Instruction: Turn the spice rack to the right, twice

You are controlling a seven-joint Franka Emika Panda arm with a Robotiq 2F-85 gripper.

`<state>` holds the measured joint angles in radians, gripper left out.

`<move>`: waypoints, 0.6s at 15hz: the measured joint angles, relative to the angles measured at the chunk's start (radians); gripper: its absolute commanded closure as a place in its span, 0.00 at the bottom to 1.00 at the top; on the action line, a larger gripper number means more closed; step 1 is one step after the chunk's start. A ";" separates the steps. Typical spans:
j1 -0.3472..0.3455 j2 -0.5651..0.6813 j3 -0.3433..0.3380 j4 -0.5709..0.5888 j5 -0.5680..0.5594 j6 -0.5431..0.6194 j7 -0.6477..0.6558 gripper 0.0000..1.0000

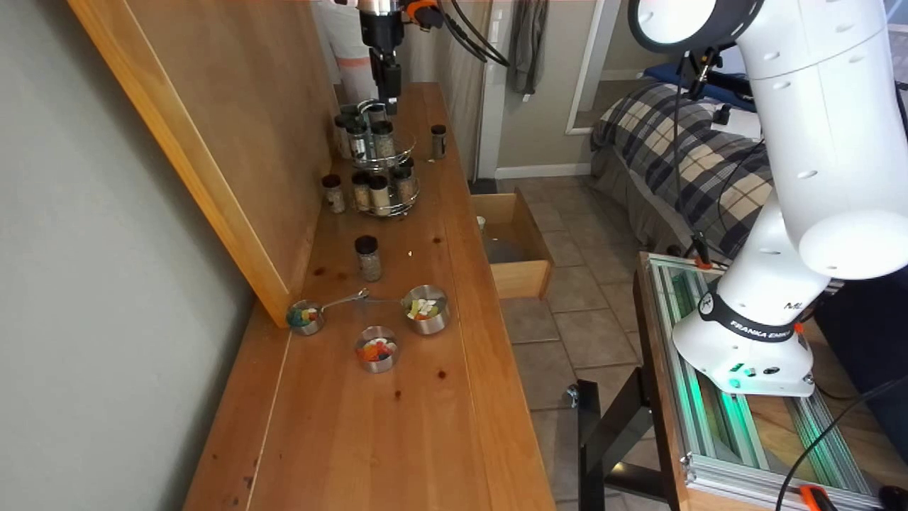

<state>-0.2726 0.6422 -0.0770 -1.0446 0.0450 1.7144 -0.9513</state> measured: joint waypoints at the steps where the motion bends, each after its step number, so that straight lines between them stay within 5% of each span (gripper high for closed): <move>1: 0.000 0.002 -0.002 0.000 0.000 0.000 0.000 0.56; 4: 0.000 0.005 -0.007 0.000 0.000 0.000 0.004 0.56; 7: 0.000 0.007 -0.007 0.000 0.000 0.000 0.009 0.75; 8: 0.000 0.007 -0.008 0.000 0.000 0.000 0.018 0.71; 9: 0.001 0.007 -0.008 0.000 0.000 0.000 0.030 0.82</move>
<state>-0.2719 0.6488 -0.0852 -1.0445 0.0450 1.7145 -0.9210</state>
